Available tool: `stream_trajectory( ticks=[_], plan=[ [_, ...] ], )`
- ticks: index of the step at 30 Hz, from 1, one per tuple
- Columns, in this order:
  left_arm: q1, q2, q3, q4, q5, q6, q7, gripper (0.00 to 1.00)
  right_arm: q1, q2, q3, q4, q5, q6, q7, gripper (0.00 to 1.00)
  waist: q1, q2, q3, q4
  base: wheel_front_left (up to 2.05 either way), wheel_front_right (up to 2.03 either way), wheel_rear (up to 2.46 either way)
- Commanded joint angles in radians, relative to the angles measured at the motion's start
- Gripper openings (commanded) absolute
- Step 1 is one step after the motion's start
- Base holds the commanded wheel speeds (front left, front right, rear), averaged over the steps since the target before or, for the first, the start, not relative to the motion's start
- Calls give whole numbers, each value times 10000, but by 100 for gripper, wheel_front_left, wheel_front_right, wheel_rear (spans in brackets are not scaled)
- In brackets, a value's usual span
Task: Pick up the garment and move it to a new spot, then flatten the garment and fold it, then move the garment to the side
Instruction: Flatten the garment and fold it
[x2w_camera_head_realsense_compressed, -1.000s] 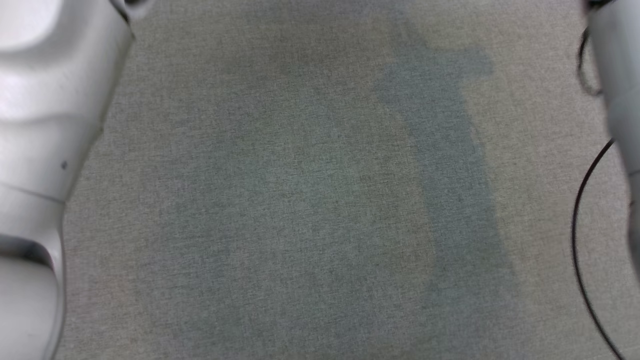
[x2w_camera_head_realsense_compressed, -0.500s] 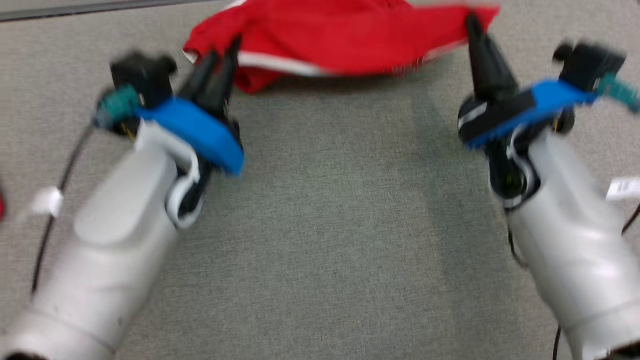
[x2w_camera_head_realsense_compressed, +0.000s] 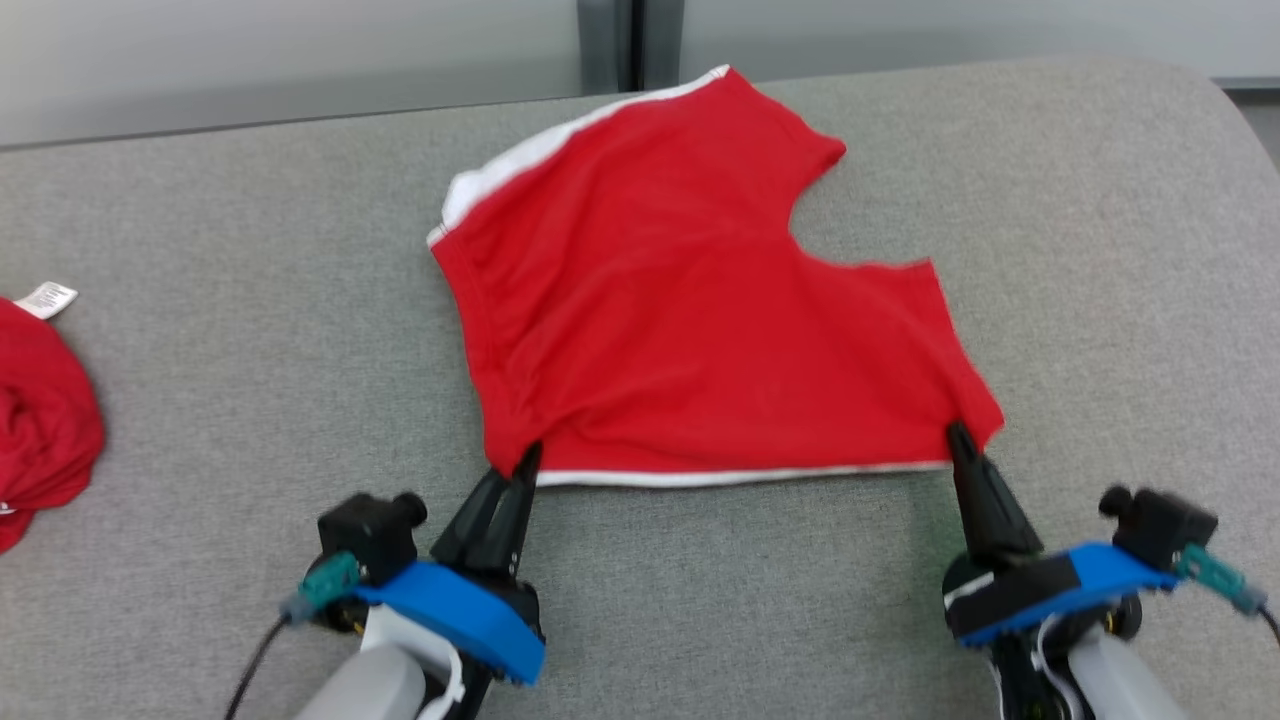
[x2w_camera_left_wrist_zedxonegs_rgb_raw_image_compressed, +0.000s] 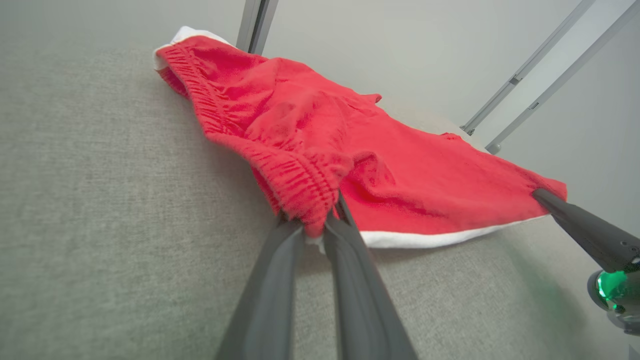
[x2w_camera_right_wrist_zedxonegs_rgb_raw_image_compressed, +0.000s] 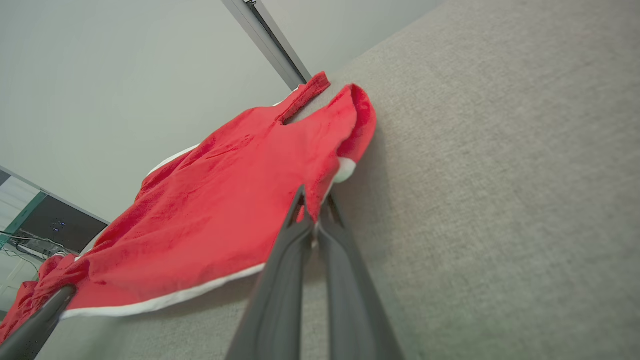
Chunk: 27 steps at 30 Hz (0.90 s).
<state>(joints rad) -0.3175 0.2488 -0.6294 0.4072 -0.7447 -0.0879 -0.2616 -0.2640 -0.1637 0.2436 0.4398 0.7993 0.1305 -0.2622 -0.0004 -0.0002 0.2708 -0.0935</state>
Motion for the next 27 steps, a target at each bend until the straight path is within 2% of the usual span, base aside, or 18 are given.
stream_trajectory(
  ticks=[1, 7, 18, 22, 27],
  plan=[
    [234, 20, 94, -196, 123, 64, -46, 0, 311, 85, -68, -200, -51, 5, -36, 0, 4, 2, -80, 5, 0, 0, 0],
    [1550, 96, 50, -900, 670, 227, -39, 0, 1973, 179, -218, -1170, -468, 5, -38, 0, 4, 2, -598, 209, 0, 0, 0],
    [3023, 240, 43, -1820, 612, 462, -39, 0, 4012, 396, -1176, -2367, -685, 5, 266, 0, 4, 2, -1215, 491, 0, 0, 0],
    [3135, 183, -22, -1947, 575, 498, -40, 0, 4180, 500, -1558, -2664, -780, 5, 573, 0, 4, 2, -1237, 497, 0, 0, 0],
    [2829, 63, -115, -1986, 702, 470, -40, 0, 3584, 538, -1865, -2887, -942, 5, 826, 0, 4, 2, -1123, 490, 0, 0, 0]
  ],
)
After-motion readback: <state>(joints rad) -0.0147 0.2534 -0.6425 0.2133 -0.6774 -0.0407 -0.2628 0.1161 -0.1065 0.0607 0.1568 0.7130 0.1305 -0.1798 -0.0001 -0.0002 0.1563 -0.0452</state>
